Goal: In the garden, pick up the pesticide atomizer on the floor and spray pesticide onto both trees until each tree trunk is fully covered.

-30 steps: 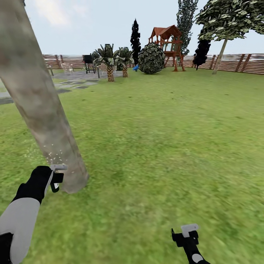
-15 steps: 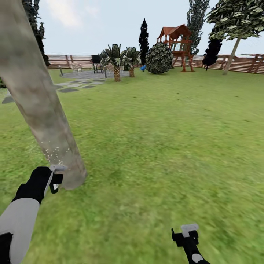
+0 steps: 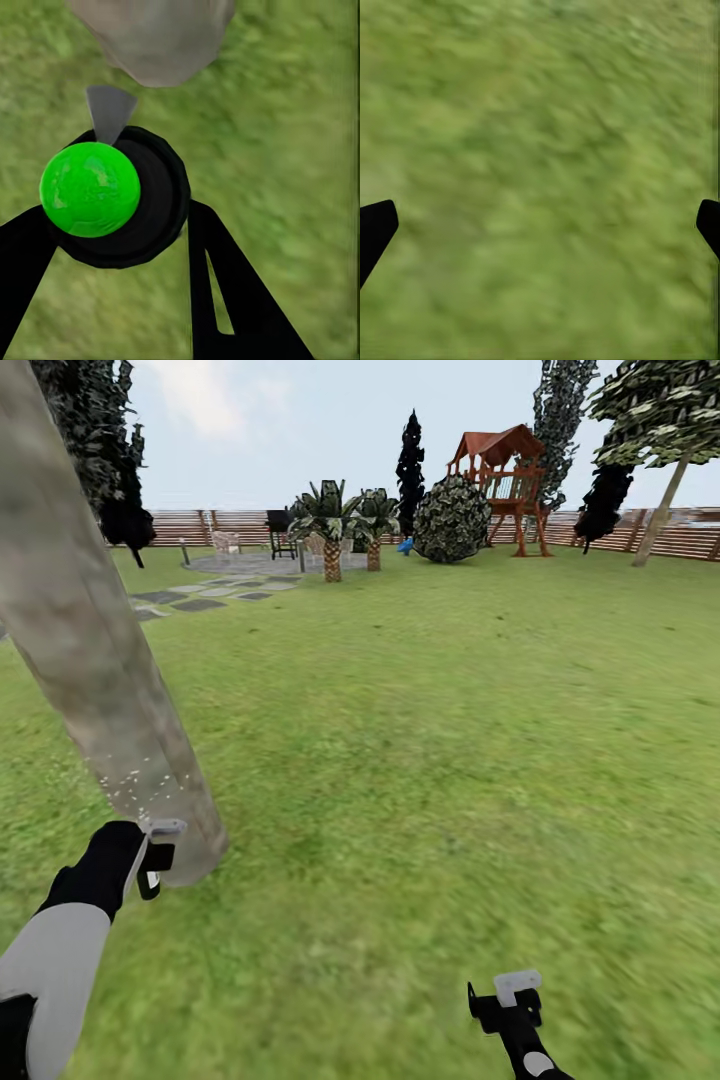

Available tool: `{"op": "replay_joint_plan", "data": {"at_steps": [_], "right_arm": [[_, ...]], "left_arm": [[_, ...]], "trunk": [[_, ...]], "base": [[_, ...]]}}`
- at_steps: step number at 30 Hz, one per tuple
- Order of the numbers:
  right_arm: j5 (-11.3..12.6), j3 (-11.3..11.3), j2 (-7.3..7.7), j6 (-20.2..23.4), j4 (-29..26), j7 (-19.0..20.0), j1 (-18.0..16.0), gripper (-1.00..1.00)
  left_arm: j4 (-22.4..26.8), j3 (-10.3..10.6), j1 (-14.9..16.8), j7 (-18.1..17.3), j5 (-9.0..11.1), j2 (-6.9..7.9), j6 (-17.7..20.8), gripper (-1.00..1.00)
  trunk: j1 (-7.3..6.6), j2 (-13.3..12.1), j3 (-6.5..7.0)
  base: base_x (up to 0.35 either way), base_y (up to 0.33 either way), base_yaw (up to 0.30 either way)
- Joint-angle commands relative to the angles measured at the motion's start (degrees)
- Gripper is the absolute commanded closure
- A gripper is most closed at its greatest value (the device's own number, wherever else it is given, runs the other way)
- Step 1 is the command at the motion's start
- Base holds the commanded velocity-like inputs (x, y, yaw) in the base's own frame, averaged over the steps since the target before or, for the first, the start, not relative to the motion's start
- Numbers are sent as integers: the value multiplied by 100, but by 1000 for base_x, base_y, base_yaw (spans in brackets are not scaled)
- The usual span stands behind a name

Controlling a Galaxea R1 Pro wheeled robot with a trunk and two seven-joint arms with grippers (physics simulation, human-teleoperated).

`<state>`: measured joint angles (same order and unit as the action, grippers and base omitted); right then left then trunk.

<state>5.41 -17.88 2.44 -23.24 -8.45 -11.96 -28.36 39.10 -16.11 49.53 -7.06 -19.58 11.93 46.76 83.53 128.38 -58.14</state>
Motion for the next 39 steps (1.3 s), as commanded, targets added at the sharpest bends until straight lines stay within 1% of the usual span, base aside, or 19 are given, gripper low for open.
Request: {"op": "replay_joint_plan", "data": {"at_steps": [1, 5, 13, 20, 28, 29, 31, 36, 37, 38, 39], "right_arm": [[57, -49, 2, -17, 1, -15, -3, -100], [57, -49, -2, -15, 1, -16, -3, -100], [57, -49, -5, -14, 1, -17, -3, -100], [57, -49, -7, -16, 1, -13, -3, -100], [57, -49, -7, -14, 1, -11, -3, -100], [57, -49, -7, -17, 1, -13, -3, -100], [57, -49, -7, -15, 1, -12, -3, -100], [55, -49, -7, -14, 1, -12, -3, -100], [56, -49, -7, -14, 1, -14, -3, -100], [56, -49, -7, -16, 1, -13, -3, -100], [55, -49, -7, -15, 1, -10, -3, -100]], "left_arm": [[-9, -21, 4, -54, -66, 2, 20, 100], [-130, -20, 4, -43, -80, 24, 17, 100], [-159, -24, -5, -30, -90, 37, 9, 100], [-278, -24, -9, -24, -107, 47, -2, 100], [-563, -16, -10, -24, -115, 47, -33, 100], [-678, -21, -8, -24, -113, 47, -44, 100], [-753, -23, -10, -24, -115, 46, -50, 100], [-778, -32, -6, -15, -116, 90, -57, 100], [-773, -28, -6, 6, -116, 88, -59, 100], [-761, -15, -5, 125, -116, 79, -60, 100], [-775, -19, -5, 348, -108, 63, -81, 100]], "trunk": [[2, 2, -5], [2, 2, -5], [2, 2, -5], [2, 2, -5], [2, 2, -5], [2, 2, -5], [2, 2, -5], [2, 2, -5], [2, 2, -5], [2, 2, -5], [2, 2, -5]], "base": [[239, -187, 72], [239, -187, 207], [239, -187, 269], [232, -191, 272], [39, -263, 272], [17, -274, 272], [64, -274, 272], [158, -248, 272], [211, -220, 271], [216, -217, 272], [220, -215, 272]]}}
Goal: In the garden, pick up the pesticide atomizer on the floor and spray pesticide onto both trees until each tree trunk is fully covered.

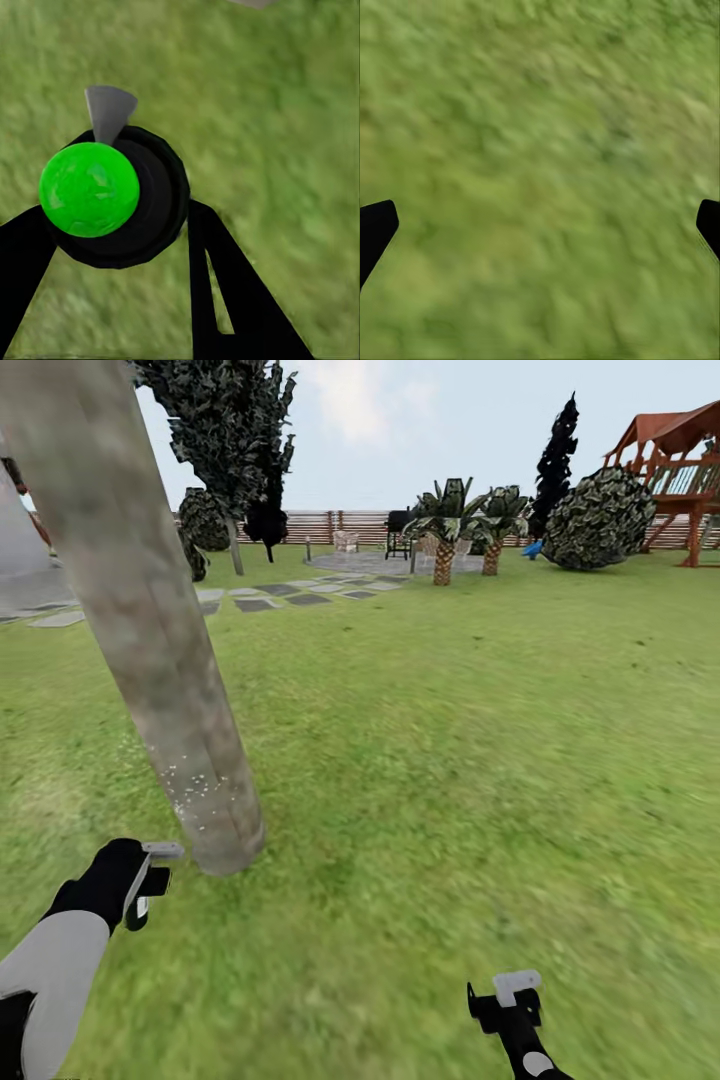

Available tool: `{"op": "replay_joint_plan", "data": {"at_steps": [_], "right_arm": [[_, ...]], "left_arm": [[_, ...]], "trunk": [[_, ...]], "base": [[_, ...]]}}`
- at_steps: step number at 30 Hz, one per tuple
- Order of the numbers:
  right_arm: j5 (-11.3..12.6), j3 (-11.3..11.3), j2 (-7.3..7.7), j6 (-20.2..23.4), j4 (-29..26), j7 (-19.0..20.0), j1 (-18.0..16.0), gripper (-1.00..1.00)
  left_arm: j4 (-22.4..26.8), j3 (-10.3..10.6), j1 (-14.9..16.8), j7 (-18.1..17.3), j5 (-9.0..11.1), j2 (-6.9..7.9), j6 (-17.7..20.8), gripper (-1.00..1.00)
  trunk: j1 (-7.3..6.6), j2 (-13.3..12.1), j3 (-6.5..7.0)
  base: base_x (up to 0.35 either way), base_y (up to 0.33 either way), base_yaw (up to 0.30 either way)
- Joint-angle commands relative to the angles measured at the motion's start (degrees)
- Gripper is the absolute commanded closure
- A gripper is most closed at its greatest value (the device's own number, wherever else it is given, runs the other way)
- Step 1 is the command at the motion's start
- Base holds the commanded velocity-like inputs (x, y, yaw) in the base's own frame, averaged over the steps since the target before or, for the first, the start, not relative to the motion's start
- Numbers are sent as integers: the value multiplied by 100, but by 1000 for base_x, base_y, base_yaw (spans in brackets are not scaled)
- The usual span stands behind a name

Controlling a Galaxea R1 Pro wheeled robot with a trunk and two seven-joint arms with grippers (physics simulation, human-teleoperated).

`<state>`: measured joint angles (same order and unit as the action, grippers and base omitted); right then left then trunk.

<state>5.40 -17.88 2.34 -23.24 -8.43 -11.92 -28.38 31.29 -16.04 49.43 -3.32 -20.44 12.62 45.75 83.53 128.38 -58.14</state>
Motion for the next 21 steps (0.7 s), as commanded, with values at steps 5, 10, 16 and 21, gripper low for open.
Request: {"op": "replay_joint_plan", "data": {"at_steps": [5, 10, 16, 21], "right_arm": [[55, -49, 5, -16, 2, -12, -1, -100], [49, -51, 11, -15, 7, -12, -1, -100], [49, -49, 12, -15, 6, -12, -1, -100], [49, -51, 4, -17, 5, -12, -1, -100]], "left_arm": [[-239, -29, 1, 254, 11, -46, -315, 100], [-302, -25, 4, 270, 28, -63, -355, 100], [-458, -29, 5, 270, 23, -59, -356, 100], [-474, -39, 5, 270, 6, -55, -356, 100]], "trunk": [[1, 2, -5], [1, 2, -5], [1, 2, -5], [1, 2, -5]], "base": [[234, -196, 176], [218, -196, 10], [120, -253, 0], [90, -266, 139]]}}
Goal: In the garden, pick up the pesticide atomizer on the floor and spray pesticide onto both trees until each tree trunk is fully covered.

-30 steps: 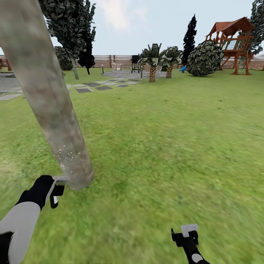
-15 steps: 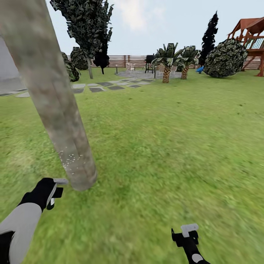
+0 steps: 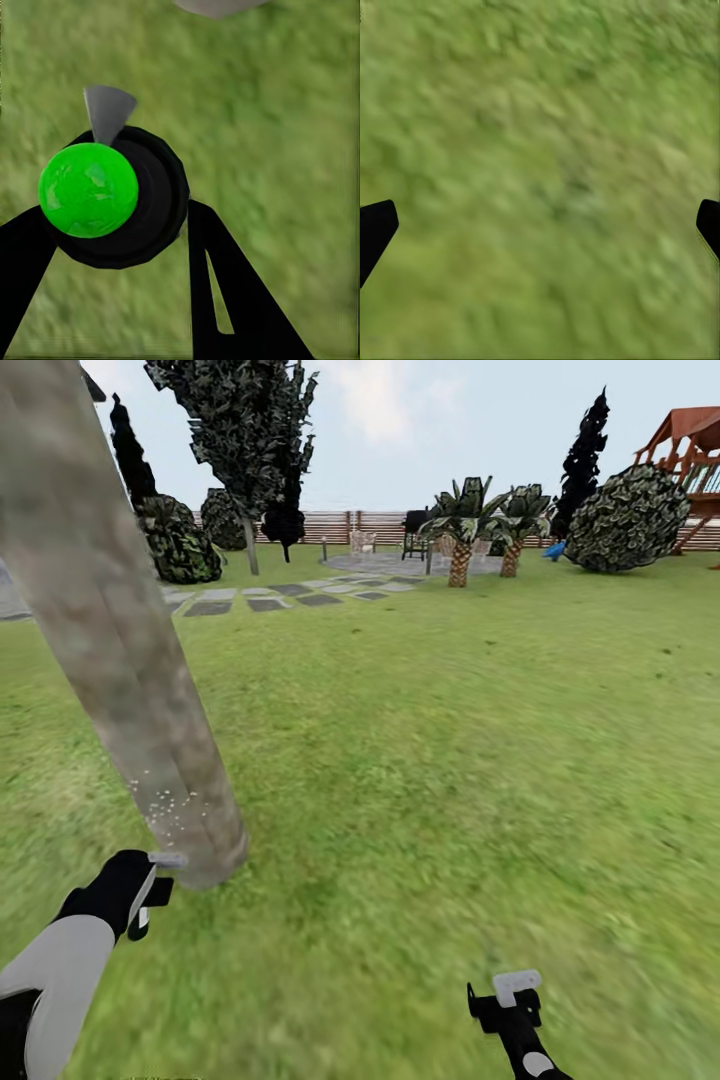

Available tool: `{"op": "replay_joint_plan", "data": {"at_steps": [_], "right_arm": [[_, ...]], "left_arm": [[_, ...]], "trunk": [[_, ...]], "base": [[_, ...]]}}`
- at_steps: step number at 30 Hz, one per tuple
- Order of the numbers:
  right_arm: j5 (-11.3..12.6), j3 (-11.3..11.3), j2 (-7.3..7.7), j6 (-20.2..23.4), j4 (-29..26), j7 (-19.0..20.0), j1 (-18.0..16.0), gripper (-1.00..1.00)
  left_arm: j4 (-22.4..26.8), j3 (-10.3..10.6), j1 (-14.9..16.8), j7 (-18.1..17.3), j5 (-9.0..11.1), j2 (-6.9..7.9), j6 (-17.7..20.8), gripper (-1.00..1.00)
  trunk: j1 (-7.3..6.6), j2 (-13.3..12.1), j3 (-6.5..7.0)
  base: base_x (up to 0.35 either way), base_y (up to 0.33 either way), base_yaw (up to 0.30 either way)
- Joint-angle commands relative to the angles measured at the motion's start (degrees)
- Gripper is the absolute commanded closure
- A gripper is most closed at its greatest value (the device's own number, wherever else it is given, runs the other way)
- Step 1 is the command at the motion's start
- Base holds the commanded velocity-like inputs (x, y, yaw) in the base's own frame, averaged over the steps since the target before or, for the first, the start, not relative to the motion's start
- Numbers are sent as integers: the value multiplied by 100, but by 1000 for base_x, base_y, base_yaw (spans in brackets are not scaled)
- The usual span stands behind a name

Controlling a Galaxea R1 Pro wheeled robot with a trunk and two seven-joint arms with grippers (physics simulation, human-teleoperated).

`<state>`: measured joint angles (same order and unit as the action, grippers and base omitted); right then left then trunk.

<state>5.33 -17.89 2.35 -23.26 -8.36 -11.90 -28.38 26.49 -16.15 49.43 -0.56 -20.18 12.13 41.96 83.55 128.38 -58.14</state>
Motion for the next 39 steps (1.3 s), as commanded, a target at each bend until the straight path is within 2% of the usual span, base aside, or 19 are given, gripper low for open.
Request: {"op": "replay_joint_plan", "data": {"at_steps": [1, 10, 24, 39], "right_arm": [[56, -50, 2, -14, -2, -14, -1, -100], [56, -48, 5, -14, 0, -14, -1, -100], [56, -49, 3, -15, 1, -14, -1, -100], [56, -51, 2, -13, 1, -14, -1, -100]], "left_arm": [[6, -28, 5, -6, -21, -3, 23, 100], [-1, -29, 5, 3, -12, -9, 22, 100], [-3, -29, 5, 3, -21, -9, 23, 100], [35, -37, 5, 3, -21, 0, 23, 100]], "trunk": [[0, 2, -5], [0, 2, -5], [0, 2, -5], [0, 2, -5]], "base": [[94, -267, 260], [148, -266, 260], [85, -269, 25], [33, -275, 264]]}}
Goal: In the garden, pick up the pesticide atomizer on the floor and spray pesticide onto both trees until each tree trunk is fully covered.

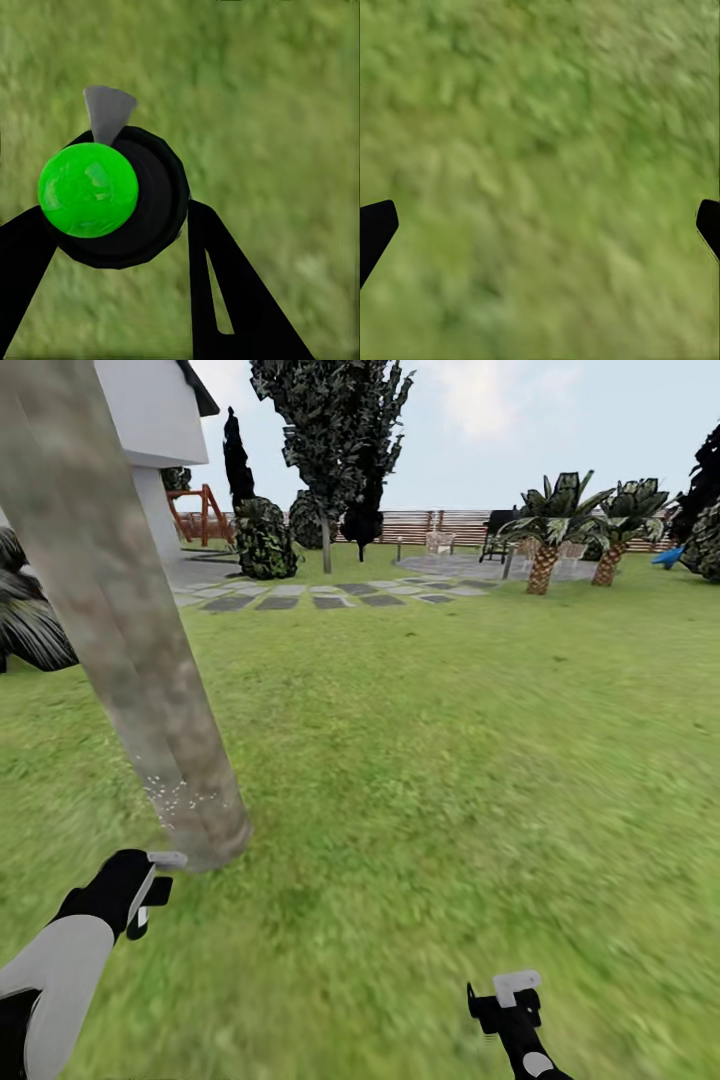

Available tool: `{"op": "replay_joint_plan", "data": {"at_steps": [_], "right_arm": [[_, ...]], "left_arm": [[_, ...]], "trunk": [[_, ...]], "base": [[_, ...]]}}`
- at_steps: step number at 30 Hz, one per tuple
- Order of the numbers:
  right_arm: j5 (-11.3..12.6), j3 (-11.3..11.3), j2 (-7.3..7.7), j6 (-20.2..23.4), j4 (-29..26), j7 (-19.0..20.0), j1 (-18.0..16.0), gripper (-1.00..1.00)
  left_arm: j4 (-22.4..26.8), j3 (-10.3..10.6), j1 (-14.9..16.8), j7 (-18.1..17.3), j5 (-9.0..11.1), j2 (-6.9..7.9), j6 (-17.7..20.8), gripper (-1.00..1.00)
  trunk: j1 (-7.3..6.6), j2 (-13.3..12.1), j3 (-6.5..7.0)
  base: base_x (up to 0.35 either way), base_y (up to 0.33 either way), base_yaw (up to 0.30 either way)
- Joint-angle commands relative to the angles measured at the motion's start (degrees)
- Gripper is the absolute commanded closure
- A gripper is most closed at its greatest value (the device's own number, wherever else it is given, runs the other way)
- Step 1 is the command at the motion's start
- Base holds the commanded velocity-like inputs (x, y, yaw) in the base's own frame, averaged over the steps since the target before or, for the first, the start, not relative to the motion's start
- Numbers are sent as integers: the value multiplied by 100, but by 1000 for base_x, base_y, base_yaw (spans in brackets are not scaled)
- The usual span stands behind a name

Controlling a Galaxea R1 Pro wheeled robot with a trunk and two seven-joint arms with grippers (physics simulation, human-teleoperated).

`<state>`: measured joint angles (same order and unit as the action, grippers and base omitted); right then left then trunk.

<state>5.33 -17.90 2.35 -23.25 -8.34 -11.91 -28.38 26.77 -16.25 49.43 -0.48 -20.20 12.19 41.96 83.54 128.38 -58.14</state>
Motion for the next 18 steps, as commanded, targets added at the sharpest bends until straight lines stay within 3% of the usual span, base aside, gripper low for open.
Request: {"op": "replay_joint_plan", "data": {"at_steps": [1, 18], "right_arm": [[56, -49, 3, -14, -1, -15, -1, -100], [56, -47, 5, -15, -1, -17, -1, -100]], "left_arm": [[18, -28, 5, -5, -19, -3, 23, 100], [65, -46, 5, 20, -10, -14, 23, 100]], "trunk": [[0, 2, -5], [0, 2, -5]], "base": [[138, -272, 276], [209, -220, 276]]}}
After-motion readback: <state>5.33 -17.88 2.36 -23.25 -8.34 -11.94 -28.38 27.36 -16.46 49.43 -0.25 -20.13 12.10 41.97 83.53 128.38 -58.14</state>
